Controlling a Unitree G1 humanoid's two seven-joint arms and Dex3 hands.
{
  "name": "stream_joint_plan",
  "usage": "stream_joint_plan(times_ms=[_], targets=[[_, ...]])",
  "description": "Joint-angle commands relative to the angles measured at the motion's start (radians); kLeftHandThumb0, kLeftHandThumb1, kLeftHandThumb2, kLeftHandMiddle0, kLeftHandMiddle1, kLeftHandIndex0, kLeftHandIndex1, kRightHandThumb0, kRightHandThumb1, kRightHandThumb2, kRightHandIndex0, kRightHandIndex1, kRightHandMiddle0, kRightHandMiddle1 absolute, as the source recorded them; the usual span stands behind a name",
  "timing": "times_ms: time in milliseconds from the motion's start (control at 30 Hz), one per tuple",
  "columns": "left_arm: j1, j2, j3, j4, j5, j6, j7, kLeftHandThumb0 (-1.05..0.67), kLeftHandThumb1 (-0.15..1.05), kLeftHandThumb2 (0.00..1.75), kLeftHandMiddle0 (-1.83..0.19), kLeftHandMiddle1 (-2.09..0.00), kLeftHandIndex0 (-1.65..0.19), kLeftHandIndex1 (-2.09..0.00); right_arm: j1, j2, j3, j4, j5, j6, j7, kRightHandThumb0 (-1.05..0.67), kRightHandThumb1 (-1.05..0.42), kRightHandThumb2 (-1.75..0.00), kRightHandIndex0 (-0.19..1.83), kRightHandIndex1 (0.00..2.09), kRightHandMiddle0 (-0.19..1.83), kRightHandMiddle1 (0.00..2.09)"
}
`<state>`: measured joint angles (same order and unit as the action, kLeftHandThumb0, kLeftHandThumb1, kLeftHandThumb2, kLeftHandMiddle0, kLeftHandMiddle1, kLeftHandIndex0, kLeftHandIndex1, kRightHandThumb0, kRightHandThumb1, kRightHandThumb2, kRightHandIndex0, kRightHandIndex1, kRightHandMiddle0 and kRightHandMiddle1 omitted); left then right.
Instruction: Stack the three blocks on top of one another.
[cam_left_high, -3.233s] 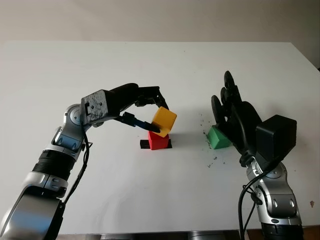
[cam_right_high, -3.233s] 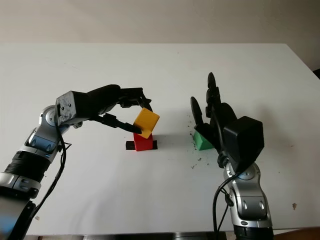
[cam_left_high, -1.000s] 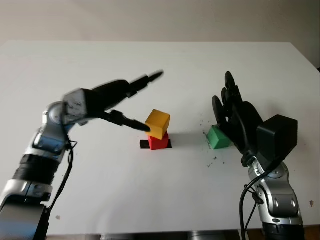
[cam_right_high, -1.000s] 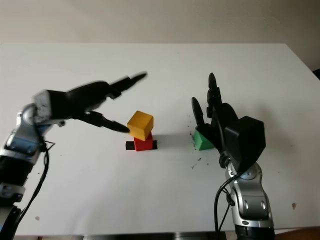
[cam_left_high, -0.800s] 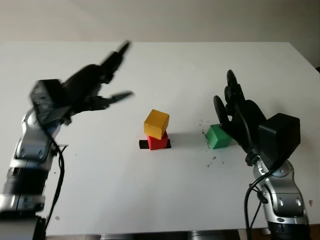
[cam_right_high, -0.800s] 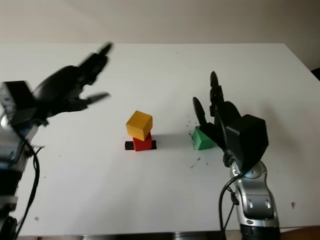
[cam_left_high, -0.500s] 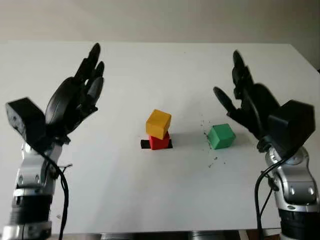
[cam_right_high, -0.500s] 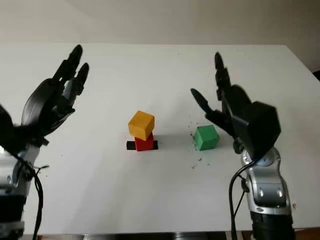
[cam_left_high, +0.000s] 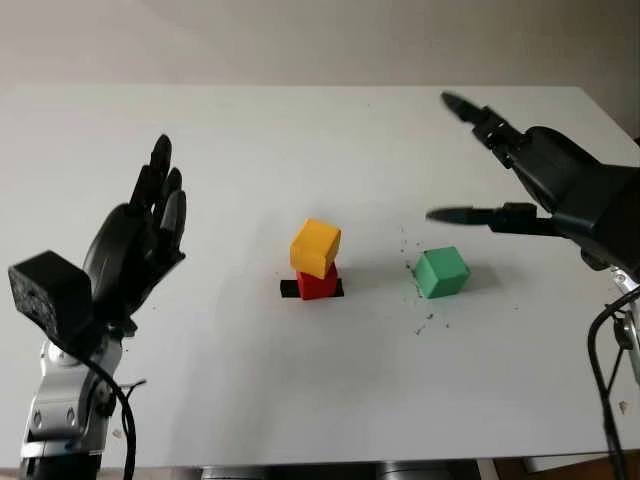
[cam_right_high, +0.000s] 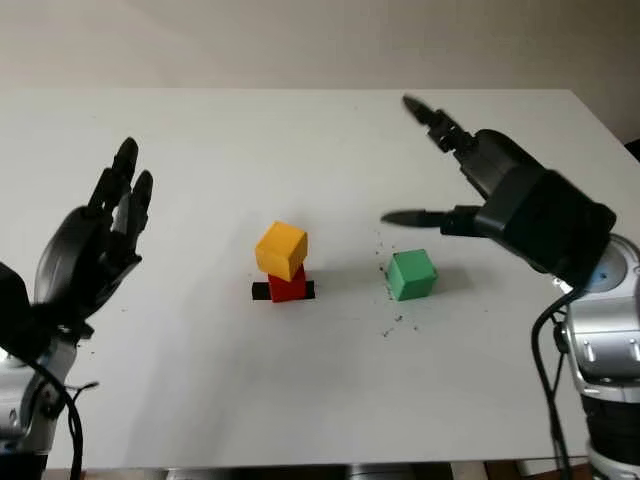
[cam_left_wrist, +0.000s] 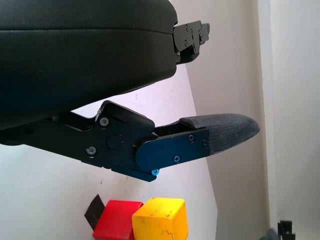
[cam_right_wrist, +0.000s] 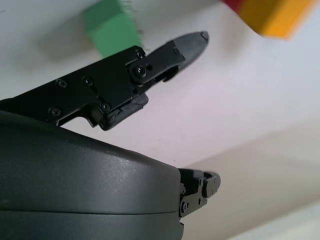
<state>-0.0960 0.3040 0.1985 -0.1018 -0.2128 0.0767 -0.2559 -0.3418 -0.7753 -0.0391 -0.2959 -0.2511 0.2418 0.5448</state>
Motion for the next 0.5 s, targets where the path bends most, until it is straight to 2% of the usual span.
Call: stream_joint_plan(times_ms=[0,200,467], targets=[[0.012,-0.010,-0.004,-0.025,0.002,-0.001,0.005,-0.77,1.05,0.65,0.19,0.00,0.19,0.00,0.010,-0.048,0.014,-0.023,-0.025,-0.027,0.029,-0.58,-0.75,-0.04,0.02,0.09,0.30,0.12],[0.024,-0.024,-0.005,-0.027,-0.004,-0.017,-0.004,-0.77,1.05,0.66,0.19,0.00,0.19,0.00,0.038,-0.125,0.040,0.009,-0.078,-0.121,0.111,-0.61,-0.76,-0.05,0.02,0.08,0.32,0.09],[0.015,-0.030,-0.002,-0.021,-0.002,-0.016,-0.008,-0.76,1.05,0.65,0.19,0.00,0.19,0.00,0.077,-0.153,0.068,0.085,-0.180,-0.242,0.093,-0.65,-0.77,-0.06,0.03,0.07,0.34,0.07]])
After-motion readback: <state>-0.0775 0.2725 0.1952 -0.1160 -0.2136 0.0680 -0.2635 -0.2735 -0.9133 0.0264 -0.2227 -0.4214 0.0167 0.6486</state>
